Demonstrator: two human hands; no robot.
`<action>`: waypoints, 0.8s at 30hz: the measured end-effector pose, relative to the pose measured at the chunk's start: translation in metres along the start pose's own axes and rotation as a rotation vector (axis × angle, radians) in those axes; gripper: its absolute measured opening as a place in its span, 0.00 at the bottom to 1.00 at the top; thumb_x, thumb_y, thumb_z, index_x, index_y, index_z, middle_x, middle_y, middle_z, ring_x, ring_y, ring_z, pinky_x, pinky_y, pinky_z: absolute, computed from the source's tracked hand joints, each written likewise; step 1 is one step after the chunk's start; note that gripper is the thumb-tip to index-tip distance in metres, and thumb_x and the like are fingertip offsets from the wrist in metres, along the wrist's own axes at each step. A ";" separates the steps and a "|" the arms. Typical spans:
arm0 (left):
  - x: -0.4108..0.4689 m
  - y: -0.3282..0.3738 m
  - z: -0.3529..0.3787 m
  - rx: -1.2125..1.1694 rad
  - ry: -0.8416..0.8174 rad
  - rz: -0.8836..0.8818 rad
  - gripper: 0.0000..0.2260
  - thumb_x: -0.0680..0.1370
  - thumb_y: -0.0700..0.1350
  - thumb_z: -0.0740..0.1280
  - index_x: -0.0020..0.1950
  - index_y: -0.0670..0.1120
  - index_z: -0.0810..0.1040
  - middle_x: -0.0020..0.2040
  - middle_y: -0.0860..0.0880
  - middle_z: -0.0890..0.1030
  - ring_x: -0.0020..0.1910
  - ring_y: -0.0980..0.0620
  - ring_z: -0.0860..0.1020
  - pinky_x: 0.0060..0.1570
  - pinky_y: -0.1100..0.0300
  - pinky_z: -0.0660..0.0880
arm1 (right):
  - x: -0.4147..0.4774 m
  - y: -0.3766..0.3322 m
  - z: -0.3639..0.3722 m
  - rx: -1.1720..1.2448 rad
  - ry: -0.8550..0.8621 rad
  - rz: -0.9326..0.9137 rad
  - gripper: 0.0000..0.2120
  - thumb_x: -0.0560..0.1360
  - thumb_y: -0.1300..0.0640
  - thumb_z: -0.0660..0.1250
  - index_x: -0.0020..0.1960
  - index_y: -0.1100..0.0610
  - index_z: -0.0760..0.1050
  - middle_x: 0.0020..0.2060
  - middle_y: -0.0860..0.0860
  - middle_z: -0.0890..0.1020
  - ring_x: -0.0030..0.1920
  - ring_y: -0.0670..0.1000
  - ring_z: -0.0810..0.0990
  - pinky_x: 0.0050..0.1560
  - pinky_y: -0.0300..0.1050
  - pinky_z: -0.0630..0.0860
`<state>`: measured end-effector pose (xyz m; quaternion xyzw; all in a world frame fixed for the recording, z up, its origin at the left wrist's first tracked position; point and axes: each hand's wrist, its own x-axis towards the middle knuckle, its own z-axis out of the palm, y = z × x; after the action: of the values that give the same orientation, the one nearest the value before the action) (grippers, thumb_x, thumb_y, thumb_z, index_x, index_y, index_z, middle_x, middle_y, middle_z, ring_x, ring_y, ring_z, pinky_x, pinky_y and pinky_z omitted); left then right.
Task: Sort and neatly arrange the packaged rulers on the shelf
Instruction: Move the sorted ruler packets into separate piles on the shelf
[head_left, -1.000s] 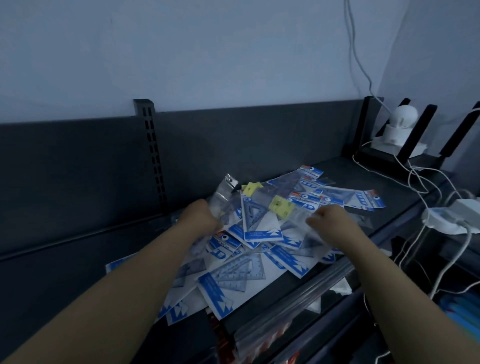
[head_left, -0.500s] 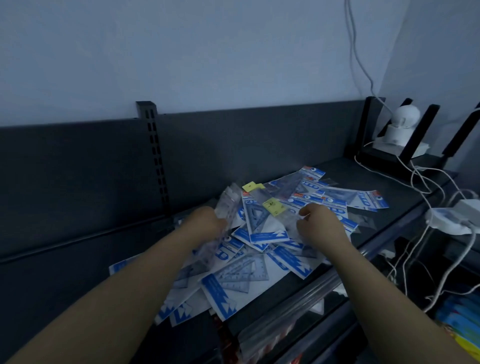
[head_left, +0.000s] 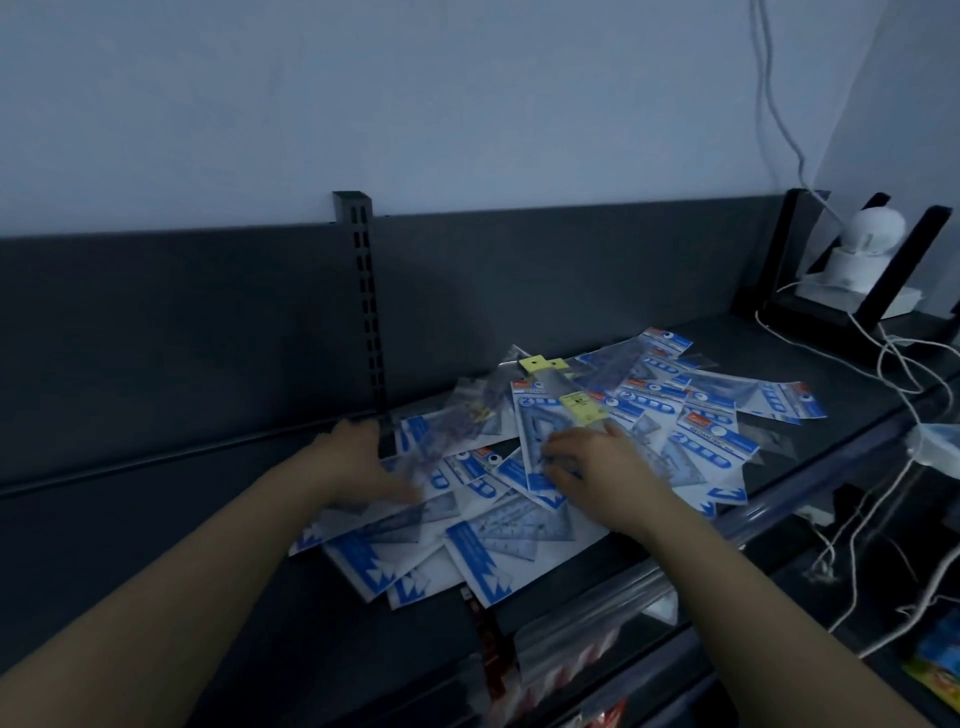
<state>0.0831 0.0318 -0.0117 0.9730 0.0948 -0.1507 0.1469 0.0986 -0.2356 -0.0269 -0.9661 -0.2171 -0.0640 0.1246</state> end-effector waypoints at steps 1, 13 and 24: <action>-0.007 -0.005 0.001 0.050 -0.026 -0.014 0.53 0.63 0.70 0.71 0.78 0.46 0.52 0.76 0.45 0.58 0.72 0.45 0.63 0.67 0.52 0.69 | -0.002 -0.004 0.001 -0.027 -0.002 -0.018 0.13 0.80 0.55 0.58 0.57 0.57 0.79 0.58 0.50 0.79 0.61 0.51 0.74 0.68 0.46 0.51; -0.049 -0.021 0.013 -0.132 0.002 0.022 0.18 0.67 0.58 0.76 0.40 0.50 0.70 0.40 0.54 0.72 0.36 0.60 0.70 0.29 0.67 0.66 | -0.036 -0.066 0.011 0.313 -0.078 -0.206 0.14 0.79 0.63 0.59 0.62 0.58 0.78 0.62 0.51 0.79 0.61 0.49 0.76 0.63 0.38 0.69; -0.070 -0.029 0.019 -0.440 0.081 0.140 0.16 0.64 0.54 0.79 0.44 0.48 0.79 0.42 0.51 0.80 0.38 0.58 0.77 0.33 0.64 0.73 | -0.062 -0.096 0.020 0.510 -0.132 -0.013 0.21 0.79 0.69 0.54 0.62 0.53 0.78 0.63 0.35 0.72 0.62 0.42 0.74 0.61 0.36 0.73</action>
<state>0.0054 0.0434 -0.0142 0.9269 0.0634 -0.0768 0.3617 0.0027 -0.1712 -0.0362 -0.9041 -0.2401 0.0549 0.3491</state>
